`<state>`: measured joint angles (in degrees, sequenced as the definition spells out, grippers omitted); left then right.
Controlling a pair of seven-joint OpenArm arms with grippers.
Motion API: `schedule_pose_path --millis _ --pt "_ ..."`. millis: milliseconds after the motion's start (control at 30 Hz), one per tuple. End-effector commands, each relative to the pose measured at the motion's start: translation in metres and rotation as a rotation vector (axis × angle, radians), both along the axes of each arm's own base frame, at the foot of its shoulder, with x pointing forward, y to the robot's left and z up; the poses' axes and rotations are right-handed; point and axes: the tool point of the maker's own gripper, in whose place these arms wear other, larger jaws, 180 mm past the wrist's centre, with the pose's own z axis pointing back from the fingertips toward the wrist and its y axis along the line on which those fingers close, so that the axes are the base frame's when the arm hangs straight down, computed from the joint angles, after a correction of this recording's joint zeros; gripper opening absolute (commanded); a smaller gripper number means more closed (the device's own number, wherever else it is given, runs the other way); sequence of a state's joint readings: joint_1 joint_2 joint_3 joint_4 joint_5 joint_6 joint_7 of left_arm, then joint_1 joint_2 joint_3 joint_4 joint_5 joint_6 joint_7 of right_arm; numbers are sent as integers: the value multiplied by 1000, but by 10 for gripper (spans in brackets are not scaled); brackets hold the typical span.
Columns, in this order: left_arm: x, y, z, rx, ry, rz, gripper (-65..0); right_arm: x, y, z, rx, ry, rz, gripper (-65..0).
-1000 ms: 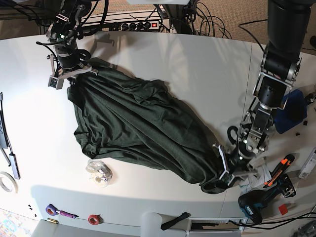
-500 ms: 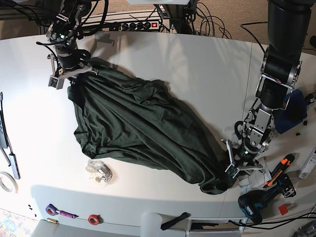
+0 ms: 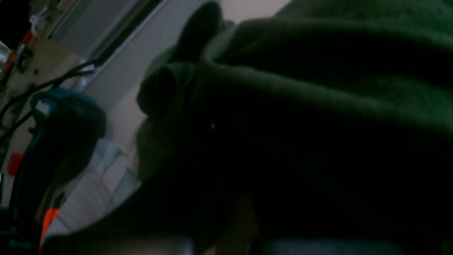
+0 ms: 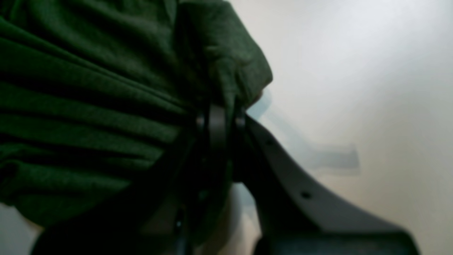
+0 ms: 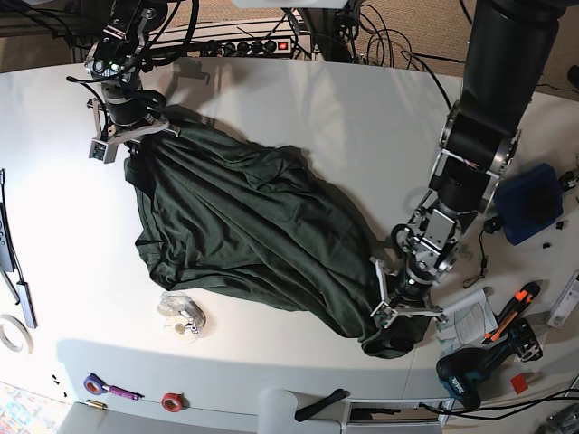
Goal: Layout the t-shirt on the table in an organized manner, then fold the t-shirt properly
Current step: 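Pull the held hem with the left gripper away from the right gripper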
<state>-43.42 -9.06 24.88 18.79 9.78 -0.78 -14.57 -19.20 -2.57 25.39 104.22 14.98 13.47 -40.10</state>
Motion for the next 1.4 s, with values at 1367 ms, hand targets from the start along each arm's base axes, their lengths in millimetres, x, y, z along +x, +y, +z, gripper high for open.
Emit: schedule_pose_path --millis 1367 --pt "-235 128 82 -185 1054 -288 -650 8 -8 15 -35 -50 11 -650"
